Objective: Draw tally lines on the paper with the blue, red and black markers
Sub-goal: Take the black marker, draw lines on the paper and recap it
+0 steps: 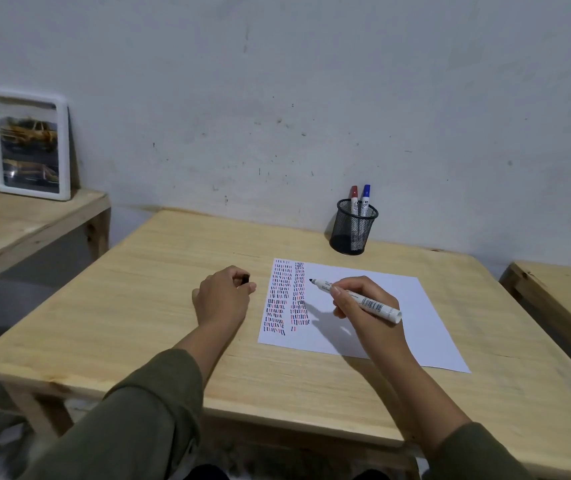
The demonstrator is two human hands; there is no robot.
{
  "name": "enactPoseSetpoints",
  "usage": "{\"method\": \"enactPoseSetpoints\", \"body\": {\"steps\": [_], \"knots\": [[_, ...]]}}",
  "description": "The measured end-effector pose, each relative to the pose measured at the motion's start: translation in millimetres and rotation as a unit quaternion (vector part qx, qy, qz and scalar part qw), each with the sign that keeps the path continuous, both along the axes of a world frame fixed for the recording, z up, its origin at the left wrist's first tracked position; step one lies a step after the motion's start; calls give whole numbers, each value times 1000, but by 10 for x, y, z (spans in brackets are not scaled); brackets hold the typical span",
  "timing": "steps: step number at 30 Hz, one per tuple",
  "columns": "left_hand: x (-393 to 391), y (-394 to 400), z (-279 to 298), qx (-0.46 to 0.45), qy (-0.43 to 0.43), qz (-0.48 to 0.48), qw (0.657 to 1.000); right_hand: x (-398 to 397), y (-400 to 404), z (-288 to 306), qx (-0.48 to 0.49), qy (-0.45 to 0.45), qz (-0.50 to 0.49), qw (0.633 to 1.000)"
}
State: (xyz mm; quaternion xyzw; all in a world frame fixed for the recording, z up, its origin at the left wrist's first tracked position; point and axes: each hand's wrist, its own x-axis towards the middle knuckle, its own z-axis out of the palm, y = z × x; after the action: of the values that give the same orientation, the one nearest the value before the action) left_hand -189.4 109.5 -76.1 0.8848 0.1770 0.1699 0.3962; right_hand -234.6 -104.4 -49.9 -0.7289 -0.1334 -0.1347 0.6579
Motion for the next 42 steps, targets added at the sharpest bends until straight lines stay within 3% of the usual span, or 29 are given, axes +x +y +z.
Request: {"method": "enactPoseSetpoints", "body": {"steps": [4,9,21,25,28,42], "knots": [[-1,46,-49,-5,0,-18,1000,16,53,4,24,58,-19,998],[-113,103,-79,-40,-10,-50,998,-27,127,5,100,134,30,985],[-243,110,-54,-51,12,-53,997,-113,142,-45,50,149,-12,988],[-449,-16,-20,70,69,-42,994,-61,136,-43,43,145,-8,989],[-629,-106,-49,122,53,-69,989,-57,110,-80,8,146,9,989],[-689,-108,-74,136,33,-71,988,-36,95,-168,-54,152,13,987]]}}
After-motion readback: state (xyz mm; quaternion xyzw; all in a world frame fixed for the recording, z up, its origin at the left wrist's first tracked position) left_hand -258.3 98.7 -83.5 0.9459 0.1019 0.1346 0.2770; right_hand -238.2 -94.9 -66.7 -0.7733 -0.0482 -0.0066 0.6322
